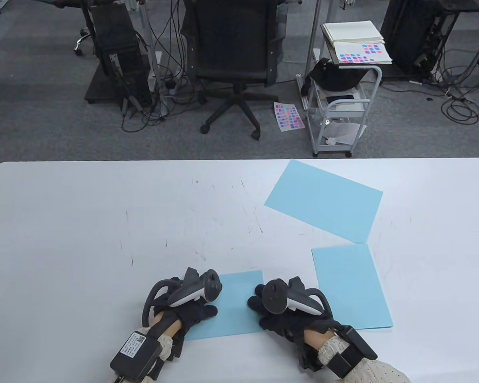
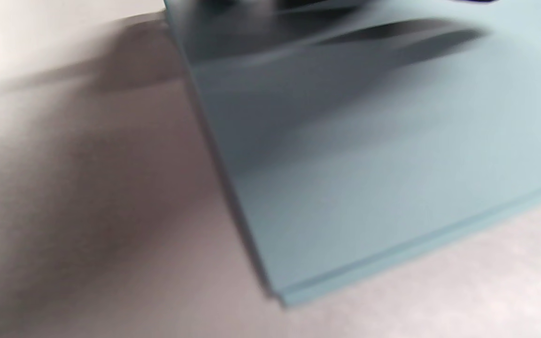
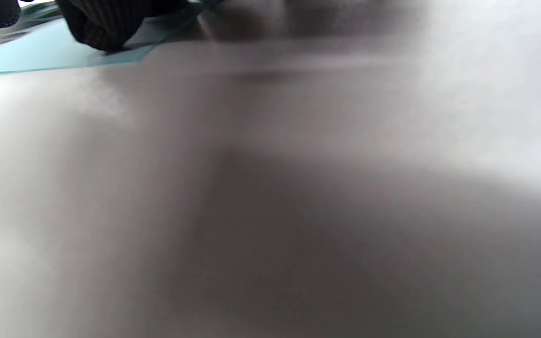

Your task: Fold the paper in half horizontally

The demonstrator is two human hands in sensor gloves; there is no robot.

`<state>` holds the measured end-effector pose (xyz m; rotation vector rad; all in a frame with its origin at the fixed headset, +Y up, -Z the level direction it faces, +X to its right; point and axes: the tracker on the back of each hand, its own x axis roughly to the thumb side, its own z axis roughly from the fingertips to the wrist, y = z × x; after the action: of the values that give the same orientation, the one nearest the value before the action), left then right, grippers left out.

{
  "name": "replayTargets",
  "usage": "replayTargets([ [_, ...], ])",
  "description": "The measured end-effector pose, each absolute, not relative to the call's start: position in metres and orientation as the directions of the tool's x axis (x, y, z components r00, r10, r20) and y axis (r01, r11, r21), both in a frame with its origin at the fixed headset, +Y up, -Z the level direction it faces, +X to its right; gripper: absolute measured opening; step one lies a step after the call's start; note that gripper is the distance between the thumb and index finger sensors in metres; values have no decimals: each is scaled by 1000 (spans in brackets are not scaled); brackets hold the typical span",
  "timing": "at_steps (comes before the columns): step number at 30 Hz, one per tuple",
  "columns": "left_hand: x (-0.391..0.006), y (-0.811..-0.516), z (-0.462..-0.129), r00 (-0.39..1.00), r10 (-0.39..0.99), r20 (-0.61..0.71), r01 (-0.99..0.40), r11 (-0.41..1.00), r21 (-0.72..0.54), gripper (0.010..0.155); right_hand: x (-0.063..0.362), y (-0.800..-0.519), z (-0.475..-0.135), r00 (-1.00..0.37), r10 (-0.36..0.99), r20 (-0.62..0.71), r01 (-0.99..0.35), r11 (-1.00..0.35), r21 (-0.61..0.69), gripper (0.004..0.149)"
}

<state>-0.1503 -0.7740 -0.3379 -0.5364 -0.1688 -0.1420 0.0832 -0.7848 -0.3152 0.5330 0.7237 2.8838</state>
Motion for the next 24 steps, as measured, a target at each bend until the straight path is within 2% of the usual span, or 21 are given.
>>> replayTargets([
  [24,-188,-772,-339,989,-109,96,143,846,-513,67,83,-785,-314,-932,199,303,-32,-878,477,62],
])
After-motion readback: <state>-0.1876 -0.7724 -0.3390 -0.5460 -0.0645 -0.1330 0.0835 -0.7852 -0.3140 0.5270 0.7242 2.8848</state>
